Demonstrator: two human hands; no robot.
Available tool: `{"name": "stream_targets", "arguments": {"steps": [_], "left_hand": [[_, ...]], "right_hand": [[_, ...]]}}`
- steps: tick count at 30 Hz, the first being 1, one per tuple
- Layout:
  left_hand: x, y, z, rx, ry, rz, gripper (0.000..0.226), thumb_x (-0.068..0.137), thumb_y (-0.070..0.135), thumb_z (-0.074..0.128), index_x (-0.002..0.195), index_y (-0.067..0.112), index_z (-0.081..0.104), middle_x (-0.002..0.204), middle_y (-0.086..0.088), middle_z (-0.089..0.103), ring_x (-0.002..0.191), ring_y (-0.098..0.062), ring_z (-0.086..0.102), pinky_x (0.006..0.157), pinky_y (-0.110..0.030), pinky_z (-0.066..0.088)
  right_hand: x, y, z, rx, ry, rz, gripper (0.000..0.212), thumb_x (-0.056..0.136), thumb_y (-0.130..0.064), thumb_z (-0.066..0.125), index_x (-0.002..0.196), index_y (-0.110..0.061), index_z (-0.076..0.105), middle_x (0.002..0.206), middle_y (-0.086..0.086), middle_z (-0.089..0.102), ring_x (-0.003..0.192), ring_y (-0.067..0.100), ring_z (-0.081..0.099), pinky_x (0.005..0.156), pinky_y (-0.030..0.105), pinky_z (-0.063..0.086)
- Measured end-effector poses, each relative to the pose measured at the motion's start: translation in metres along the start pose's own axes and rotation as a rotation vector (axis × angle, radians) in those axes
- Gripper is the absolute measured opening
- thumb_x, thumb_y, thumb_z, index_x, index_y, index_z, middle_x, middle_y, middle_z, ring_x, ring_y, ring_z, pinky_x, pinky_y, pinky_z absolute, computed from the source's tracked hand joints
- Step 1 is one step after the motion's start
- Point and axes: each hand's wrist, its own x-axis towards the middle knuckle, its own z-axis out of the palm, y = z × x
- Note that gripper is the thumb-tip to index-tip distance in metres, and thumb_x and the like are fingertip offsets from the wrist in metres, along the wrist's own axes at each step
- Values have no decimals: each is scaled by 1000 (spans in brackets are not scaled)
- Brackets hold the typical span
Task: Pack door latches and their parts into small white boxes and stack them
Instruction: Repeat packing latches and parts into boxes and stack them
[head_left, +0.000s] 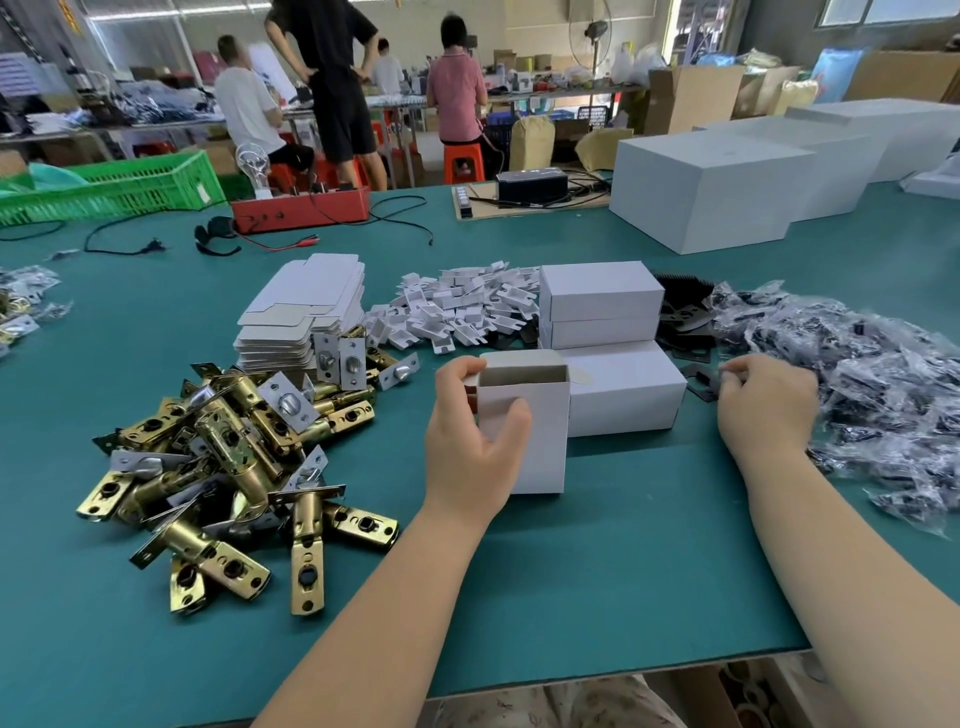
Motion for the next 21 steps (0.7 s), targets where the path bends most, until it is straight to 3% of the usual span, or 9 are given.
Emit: {"name": "stream_targets", "arguments": {"steps": [6,12,16,18,21], "left_hand": [[0,0,0,-4,1,21,32,77,33,58,104,42,41,98,2,63,84,-14,59,69,-24,45],[-2,3,-3,-47,-60,71,38,74,39,59,108,43,41,99,16,61,87,-5,59,74,-25,50],[-2,2,-3,-86,-95,146,37,78,39,49,114,42,43,89,33,58,79,2,53,69,-7,38],[-1,1,-3,-100,-104,149,38,80,38,47,118,43,43,85,31,57,76,1,51,67,-8,38],[-1,0,-3,-143,-109,117,41,81,40,47,121,47,42,83,22,61,74,-2,53,65,-13,42]], "right_hand": [[-6,-2,-1,380,77,43,18,100,-17,40,112,-7,48,98,9,57,85,27,50,71,35,35],[-10,-17,-8,563,113,29,38,96,-14,52,133,-7,46,102,2,53,93,17,51,85,32,42],[-21,-46,-19,567,113,-149,23,94,-13,55,115,-16,64,98,2,60,93,18,53,91,33,43],[-36,-69,-28,728,78,-204,24,93,-15,59,114,-20,67,97,-6,66,93,13,59,86,27,46],[-58,-106,-47,1048,-31,-270,23,88,-9,64,100,-29,67,82,-17,69,78,3,62,75,15,48]]}}
